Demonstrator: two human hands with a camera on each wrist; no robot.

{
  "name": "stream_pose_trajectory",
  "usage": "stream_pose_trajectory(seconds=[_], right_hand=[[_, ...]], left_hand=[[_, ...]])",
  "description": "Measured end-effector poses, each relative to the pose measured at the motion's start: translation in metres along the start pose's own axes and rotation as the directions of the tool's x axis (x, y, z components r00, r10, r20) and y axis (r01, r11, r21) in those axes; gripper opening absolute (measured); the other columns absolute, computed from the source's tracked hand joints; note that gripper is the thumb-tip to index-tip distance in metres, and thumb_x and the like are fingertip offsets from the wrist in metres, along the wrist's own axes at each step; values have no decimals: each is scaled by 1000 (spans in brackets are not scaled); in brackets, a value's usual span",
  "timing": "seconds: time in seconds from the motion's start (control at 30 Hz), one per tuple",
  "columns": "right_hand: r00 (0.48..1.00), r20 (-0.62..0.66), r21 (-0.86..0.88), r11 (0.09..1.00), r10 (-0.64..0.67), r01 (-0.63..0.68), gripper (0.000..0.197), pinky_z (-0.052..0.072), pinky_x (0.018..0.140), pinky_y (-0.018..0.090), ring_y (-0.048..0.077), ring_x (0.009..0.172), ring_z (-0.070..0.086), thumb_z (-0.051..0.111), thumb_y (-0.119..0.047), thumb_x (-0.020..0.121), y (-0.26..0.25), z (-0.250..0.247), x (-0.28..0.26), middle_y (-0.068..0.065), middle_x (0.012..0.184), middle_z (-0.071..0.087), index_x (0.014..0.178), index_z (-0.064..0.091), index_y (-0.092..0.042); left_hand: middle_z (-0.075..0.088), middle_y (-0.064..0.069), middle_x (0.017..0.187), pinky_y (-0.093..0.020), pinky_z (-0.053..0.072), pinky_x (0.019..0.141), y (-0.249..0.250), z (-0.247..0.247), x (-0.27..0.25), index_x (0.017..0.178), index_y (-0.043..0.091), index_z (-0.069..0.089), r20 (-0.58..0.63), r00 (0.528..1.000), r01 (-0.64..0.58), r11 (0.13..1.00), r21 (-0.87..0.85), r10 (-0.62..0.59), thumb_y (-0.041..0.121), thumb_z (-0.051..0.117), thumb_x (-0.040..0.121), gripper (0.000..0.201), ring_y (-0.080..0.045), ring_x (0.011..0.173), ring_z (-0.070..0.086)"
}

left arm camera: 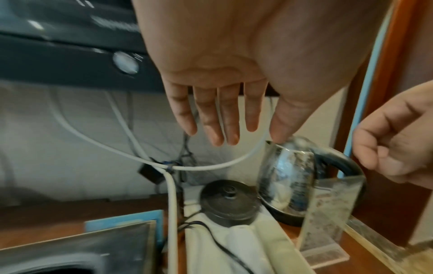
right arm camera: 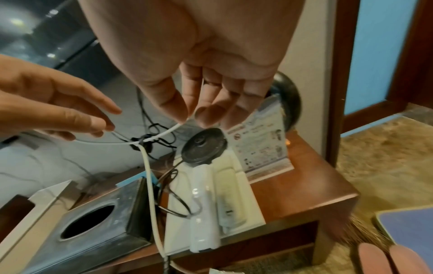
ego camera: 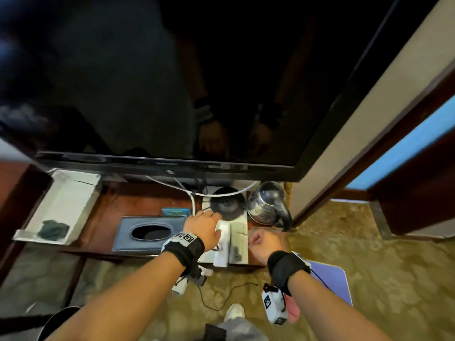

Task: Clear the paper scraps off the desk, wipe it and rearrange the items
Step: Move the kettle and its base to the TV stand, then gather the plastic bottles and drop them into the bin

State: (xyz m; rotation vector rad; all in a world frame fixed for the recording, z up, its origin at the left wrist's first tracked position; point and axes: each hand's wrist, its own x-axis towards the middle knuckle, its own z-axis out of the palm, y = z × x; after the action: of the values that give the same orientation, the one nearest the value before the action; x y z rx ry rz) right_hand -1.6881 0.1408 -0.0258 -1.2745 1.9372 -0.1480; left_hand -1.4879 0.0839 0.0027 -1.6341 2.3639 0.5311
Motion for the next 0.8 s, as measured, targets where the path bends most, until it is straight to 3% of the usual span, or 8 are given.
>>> stream_pose_trajectory(seconds=[0.27, 0.43, 0.57, 0.67, 0.8], right_hand=[[971, -22, -109, 966, -236, 232, 5, 51, 72, 25, 18, 75, 62, 62, -20, 78, -140, 52, -47, -4, 72, 65, 74, 61, -22], [898, 31, -214, 875, -439, 435, 5, 51, 77, 27, 20, 82, 62, 61, -19, 78, -258, 121, -98, -3, 80, 66, 76, 63, -22], [824, 100, -269, 782, -558, 563, 4, 50, 79, 29, 21, 87, 62, 61, -21, 78, -343, 184, -140, -2, 85, 67, 81, 64, -22], [747, 201, -284, 692, -634, 664, 7, 51, 75, 30, 22, 82, 62, 58, -28, 73, -404, 238, -175, -5, 81, 65, 77, 59, -23], [641, 327, -304, 564, -695, 767, 2, 49, 70, 29, 21, 80, 60, 58, -24, 78, -472, 300, -213, -4, 84, 63, 79, 58, -24]], left_hand=[[57, -1, 131, -41, 43, 101, -131, -29, -117, 132, 26, 51, -152, 975, 149, 984, -93, -162, 43, 47, 95, 41, -26, 123, 51], [58, -4, 126, -41, 44, 95, -238, -38, -230, 125, 22, 52, -208, 926, 301, 948, -100, -316, 42, 48, 94, 37, -29, 120, 53], [60, 1, 125, -40, 45, 95, -319, -37, -320, 125, 29, 55, -242, 855, 428, 888, -170, -458, 44, 48, 92, 36, -25, 120, 54], [58, 1, 126, -40, 45, 94, -376, -36, -388, 128, 31, 53, -242, 776, 542, 812, -217, -582, 45, 45, 94, 37, -24, 119, 54], [59, 3, 124, -39, 47, 93, -436, -32, -456, 127, 31, 54, -228, 669, 647, 705, -290, -708, 48, 46, 94, 38, -22, 116, 56]])
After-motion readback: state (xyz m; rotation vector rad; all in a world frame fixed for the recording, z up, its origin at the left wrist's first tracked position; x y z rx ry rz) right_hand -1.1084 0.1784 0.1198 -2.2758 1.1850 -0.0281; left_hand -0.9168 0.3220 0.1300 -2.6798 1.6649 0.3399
